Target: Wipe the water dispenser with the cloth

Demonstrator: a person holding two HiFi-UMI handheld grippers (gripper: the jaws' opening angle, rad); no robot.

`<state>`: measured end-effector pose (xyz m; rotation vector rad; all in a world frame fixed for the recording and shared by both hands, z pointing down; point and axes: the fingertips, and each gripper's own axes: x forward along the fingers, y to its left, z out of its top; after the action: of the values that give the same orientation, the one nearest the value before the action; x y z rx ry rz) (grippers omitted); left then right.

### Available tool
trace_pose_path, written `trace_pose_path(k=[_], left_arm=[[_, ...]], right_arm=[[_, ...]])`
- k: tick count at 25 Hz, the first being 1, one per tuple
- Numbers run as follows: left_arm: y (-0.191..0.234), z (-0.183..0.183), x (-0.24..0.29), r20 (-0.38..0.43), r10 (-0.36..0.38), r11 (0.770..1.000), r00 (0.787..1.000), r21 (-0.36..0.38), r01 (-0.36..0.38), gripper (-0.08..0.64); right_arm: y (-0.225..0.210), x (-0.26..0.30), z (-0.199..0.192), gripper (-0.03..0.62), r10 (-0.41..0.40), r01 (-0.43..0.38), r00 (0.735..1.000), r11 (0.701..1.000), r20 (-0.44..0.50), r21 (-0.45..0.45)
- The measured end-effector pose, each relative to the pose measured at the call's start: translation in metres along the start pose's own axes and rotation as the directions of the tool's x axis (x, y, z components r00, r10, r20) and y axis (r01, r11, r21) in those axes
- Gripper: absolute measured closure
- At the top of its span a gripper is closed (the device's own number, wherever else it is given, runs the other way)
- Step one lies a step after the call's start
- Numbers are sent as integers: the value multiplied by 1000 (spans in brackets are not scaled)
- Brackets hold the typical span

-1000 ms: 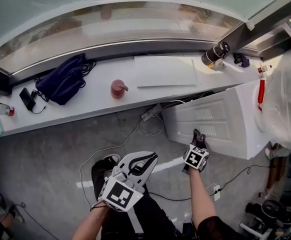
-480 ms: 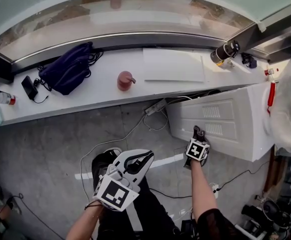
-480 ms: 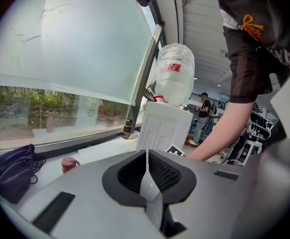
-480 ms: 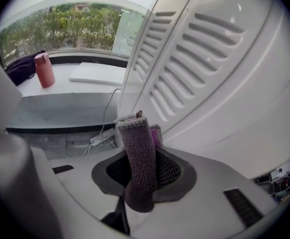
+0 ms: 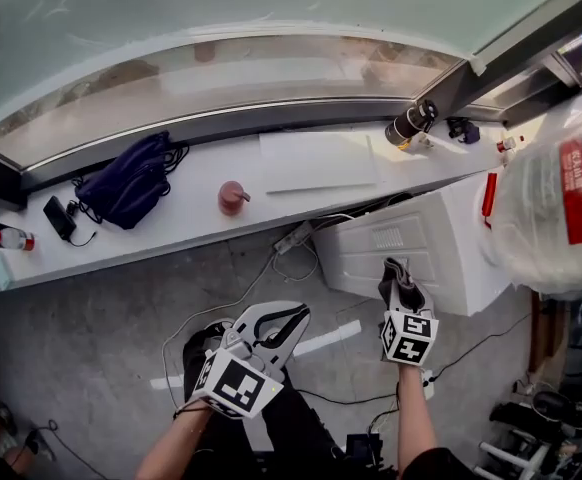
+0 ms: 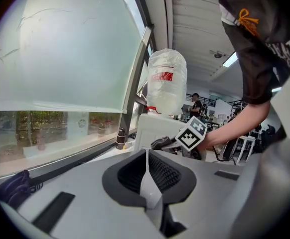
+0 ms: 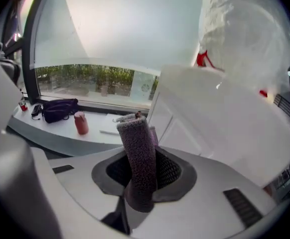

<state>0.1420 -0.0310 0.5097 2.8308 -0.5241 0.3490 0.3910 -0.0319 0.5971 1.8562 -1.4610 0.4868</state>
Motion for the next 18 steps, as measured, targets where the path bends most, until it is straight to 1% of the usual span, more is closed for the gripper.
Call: trace_pose_path(k=[2,5,9,11,14,18], left_arm=[[-1,13,0,11,-16,1000,1000,7,16,531],[-5,24,0,12,-43,999,999,27,43,531],[-9,28,-1,7,-66,997,998,25,66,531],[-11,29,0,6,-69,997,998,18,69,531],[-14,30,1,2,-77,997,997,17,77,531],[-13,23,1,-5,-76,997,997,6,76,531]], right_arm=[[-11,-24,31,488,-5,6,999,1000,43,-14],[-32,-51,68,488,-32,35,995,999,89,-29],[-58,-75,101,488,-81,86,988,996,132,-32],[-66,-75,105,488,-98,102,986,995,135,-21],[-72,-64,95,488,-126,128,986,992,113,-12],[-74,-43,73,488,-154,148,985,986,82,73]])
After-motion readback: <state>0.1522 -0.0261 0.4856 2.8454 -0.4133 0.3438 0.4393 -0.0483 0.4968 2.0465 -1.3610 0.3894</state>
